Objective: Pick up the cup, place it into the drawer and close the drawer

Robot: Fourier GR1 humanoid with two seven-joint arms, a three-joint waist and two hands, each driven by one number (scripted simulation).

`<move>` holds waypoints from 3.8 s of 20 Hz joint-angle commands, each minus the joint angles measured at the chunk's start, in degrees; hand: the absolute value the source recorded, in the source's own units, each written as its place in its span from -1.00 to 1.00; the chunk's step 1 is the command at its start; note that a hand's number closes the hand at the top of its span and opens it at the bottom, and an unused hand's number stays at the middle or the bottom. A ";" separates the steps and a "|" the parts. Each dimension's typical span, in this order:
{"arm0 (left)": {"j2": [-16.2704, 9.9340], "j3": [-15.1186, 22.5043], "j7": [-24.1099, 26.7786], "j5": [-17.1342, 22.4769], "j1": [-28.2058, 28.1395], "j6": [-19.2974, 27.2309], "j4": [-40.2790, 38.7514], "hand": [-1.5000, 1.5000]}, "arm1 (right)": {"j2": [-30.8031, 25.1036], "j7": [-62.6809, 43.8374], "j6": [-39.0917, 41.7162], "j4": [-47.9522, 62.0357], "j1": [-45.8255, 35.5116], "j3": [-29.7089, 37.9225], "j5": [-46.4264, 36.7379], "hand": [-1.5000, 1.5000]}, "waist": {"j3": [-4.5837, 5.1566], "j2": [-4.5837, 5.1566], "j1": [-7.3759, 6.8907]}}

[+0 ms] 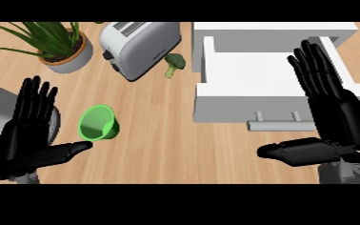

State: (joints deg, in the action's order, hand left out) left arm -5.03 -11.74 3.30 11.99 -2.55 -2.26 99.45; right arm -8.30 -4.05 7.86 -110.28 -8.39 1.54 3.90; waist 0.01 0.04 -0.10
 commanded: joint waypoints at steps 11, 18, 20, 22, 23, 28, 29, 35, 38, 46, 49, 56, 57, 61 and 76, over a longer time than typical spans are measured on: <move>0.24 -3.04 18.51 -4.38 1.46 -1.50 -28.04 -1.00 | -1.33 0.31 1.52 3.22 -3.79 3.82 1.38 -1.00 | 0.01 -0.03 0.16; -4.50 -7.36 31.36 -5.22 8.56 -4.03 -49.40 -1.00 | -2.52 -6.49 1.15 0.19 -7.51 4.78 3.28 -1.00 | 0.05 0.02 0.46; -4.69 -7.36 33.53 -4.79 9.18 -4.67 -53.40 -1.00 | -1.46 -2.51 0.85 4.17 -7.31 3.96 1.00 -1.00 | 0.02 0.01 0.22; -3.20 -6.95 36.74 -5.95 12.05 -2.72 -58.47 -1.00 | -1.96 -0.47 3.38 0.71 -1.92 5.07 3.43 -1.00 | 0.03 0.02 0.55; -6.65 -8.10 36.95 -5.37 13.55 -4.52 -60.51 -1.00 | -1.15 -3.50 -0.30 2.88 -9.33 4.37 1.44 -1.00 | 0.04 0.03 0.28; -7.73 -9.88 50.49 -6.13 18.29 -6.74 -77.48 -1.00 | -1.46 -4.48 1.24 0.27 -6.80 3.57 1.88 -1.00 | 0.10 0.13 0.76; -8.76 -9.45 49.22 -5.89 18.93 -5.96 -76.60 -1.00 | -1.43 -1.58 2.12 1.22 -4.40 4.03 1.40 -1.00 | 0.05 0.05 0.50; -8.35 -10.17 58.69 -7.46 23.44 -6.12 -88.69 -1.00 | -1.81 -1.60 2.14 3.54 -6.96 4.61 1.69 -1.00 | 0.15 0.33 1.07; -8.73 -10.18 60.07 -7.55 23.61 -5.87 -89.70 -1.00 | -0.69 -2.13 1.37 2.33 -6.23 3.69 1.34 -1.00 | 0.16 0.33 1.10; -8.78 -10.76 58.63 -7.47 28.06 -5.37 -90.63 -1.00 | -1.88 -2.83 3.33 2.05 -5.66 4.09 2.64 -1.00 | 0.23 0.57 1.66; -8.02 -10.26 57.33 -7.59 29.31 -8.76 -90.26 -1.00 | -2.31 -3.48 2.29 2.62 -7.90 5.32 2.65 -1.00 | 0.22 0.51 1.53; -6.44 -9.08 62.31 -8.48 28.61 -11.32 -87.41 1.00 | -4.28 -2.40 4.58 5.69 -8.13 6.81 3.70 -1.00 | 0.24 0.64 1.54; -6.40 -9.01 64.00 -8.71 28.76 -7.78 -85.45 1.00 | -2.41 -3.64 2.40 2.68 -7.78 5.16 2.40 -1.00 | 0.20 0.36 1.31; -6.15 -10.14 67.10 -9.42 27.86 4.85 -84.45 1.00 | -4.15 -3.40 3.68 5.23 -8.50 6.99 3.40 -1.00 | 0.18 0.55 1.28; -2.68 -7.54 61.33 -9.00 38.51 -9.41 -77.96 1.00 | -4.84 -1.88 4.72 5.59 -6.95 8.85 4.71 -1.00 | 0.01 0.06 0.86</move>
State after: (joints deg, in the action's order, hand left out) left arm -7.34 -21.21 63.22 3.58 32.20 -4.77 19.24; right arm -12.17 -7.33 11.55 -106.17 -16.00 8.71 7.69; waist 0.13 0.29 1.03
